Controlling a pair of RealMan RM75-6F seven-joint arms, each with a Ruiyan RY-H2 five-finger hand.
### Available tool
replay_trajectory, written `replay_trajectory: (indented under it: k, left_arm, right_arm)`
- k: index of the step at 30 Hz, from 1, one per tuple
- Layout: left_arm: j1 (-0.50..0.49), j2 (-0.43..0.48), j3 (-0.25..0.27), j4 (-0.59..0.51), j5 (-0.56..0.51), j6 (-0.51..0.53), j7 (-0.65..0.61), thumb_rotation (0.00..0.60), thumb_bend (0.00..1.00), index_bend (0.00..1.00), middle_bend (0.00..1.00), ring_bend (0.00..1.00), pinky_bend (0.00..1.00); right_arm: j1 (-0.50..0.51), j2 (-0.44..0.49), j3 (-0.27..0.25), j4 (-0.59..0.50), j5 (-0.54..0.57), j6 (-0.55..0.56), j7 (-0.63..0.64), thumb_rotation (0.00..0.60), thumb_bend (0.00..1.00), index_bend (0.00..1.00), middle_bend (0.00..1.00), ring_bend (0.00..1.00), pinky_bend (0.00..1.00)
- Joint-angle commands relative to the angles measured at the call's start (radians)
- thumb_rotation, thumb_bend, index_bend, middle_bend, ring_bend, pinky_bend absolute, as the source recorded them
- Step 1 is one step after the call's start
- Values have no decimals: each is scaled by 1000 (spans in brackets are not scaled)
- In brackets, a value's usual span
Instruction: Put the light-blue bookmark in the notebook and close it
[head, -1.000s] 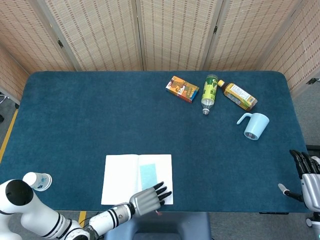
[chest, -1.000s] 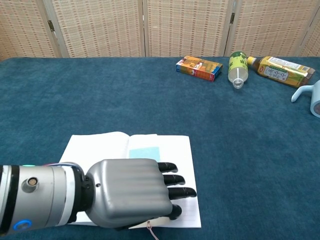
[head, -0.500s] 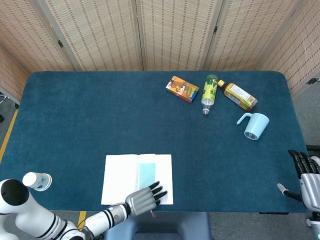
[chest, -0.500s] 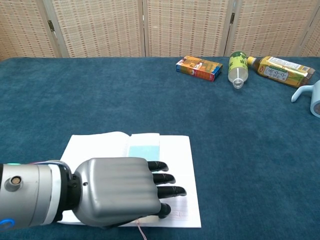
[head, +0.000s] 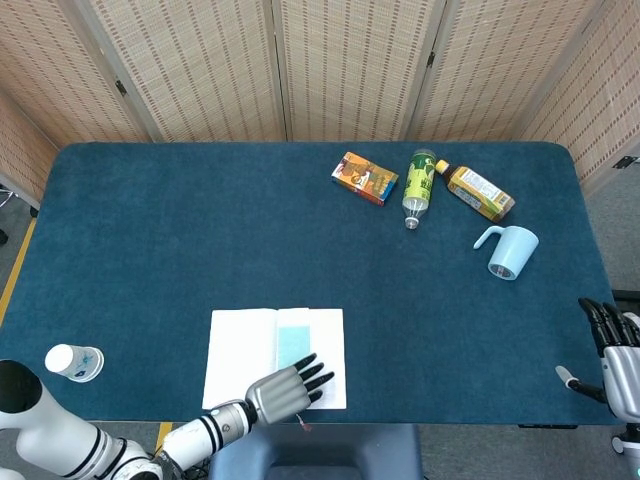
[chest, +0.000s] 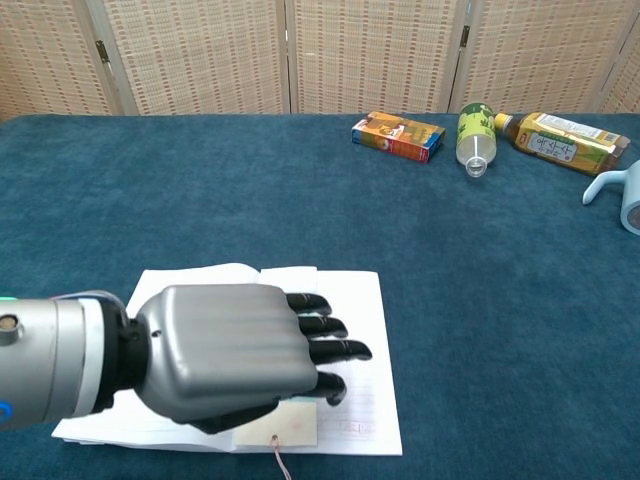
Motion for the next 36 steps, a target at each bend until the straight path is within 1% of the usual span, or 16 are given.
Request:
replay_trajectory:
  k: [1,6,10,14,18,22,24,26,32,36]
  left_arm:
    - [34,56,-20,-5,33,33,-77,600,724,217,0,0,86]
    - [92,127,-36,22,86,77,-207,600,699,208,0,0,86]
    - [163,173,-51,78,150,127,-354,600,593,206,0,0,86]
    - [232,181,-53,177,239,179,-482,600,482,209,0,0,86]
    - [287,179,-36,269,332,207,-582,600,378,213,0,0,86]
    - [344,169,-10,357,452,257,-670,600,275,209,0,0,86]
    - [368,161,-2,399,498,284,-702,600,249,208,0,0,86]
    - [392,154,6,448,542,307,-743,600,243,207,0,0,86]
    - [438,156,31,567,636,333,-860,600,216,189,0,0,86]
    - [464,160,51,642,686,339,-877,600,201,168,0,0,86]
  right_arm:
    - [0,1,0,0,-1,1,1,600,71,0,110,94,169]
    - [2,2,1,-1,-7,3,1,600,70,0,110,94,169]
    - [7,4,3,-4,-12,2,-3,600,70,0,110,94,169]
    - [13,8,4,-10,-19,-1,-9,600,70,0,110,94,169]
    - [18,10,4,-18,-26,-1,-17,600,71,0,109,94,169]
    - [21,10,3,-24,-27,-5,-24,600,70,0,110,94,169]
    - [23,11,3,-26,-30,-6,-26,600,71,0,110,94,169]
    - [23,13,2,-29,-34,-4,-28,600,71,0,110,94,169]
    - [25,19,-1,-37,-38,-4,-34,600,70,0,110,94,169]
    - [26,21,-2,-43,-42,-4,-41,600,70,0,110,94,169]
